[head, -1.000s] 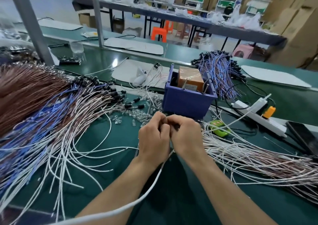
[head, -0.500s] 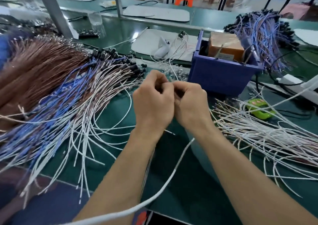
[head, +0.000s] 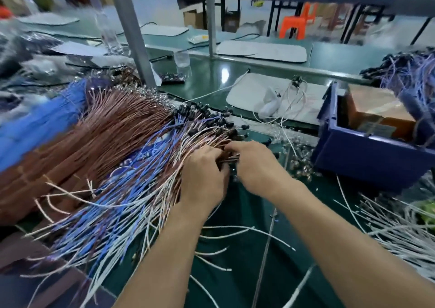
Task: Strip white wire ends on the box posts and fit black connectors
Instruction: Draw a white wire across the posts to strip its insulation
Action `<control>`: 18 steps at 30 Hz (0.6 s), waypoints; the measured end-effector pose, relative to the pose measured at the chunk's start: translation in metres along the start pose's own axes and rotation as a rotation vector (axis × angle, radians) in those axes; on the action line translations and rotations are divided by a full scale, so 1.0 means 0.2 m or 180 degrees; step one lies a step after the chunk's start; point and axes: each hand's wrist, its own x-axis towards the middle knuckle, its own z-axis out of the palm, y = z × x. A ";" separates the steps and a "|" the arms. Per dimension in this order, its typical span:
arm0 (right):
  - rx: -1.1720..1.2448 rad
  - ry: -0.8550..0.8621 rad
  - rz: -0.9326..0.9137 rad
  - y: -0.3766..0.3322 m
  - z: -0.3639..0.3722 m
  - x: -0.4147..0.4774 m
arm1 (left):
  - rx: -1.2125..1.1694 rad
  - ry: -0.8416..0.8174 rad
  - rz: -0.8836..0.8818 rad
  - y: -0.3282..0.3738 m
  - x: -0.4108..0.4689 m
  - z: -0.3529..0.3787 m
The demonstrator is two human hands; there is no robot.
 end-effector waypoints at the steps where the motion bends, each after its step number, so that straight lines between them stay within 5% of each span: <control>1: -0.0129 0.0003 -0.0064 0.00 0.01 0.00 | -0.0034 0.0056 0.0001 -0.01 0.00 0.01; 9: -0.0823 0.0367 -0.0175 0.00 0.00 0.03 | -0.0358 0.0423 -0.0071 0.02 -0.01 0.00; 14: -0.0124 0.1208 -0.0236 -0.01 -0.09 -0.09 | -0.0309 0.0915 0.0264 0.04 -0.02 -0.05; 18: 0.0377 0.1690 0.0005 -0.02 -0.21 -0.20 | -0.0723 0.0563 0.0278 0.07 0.01 -0.13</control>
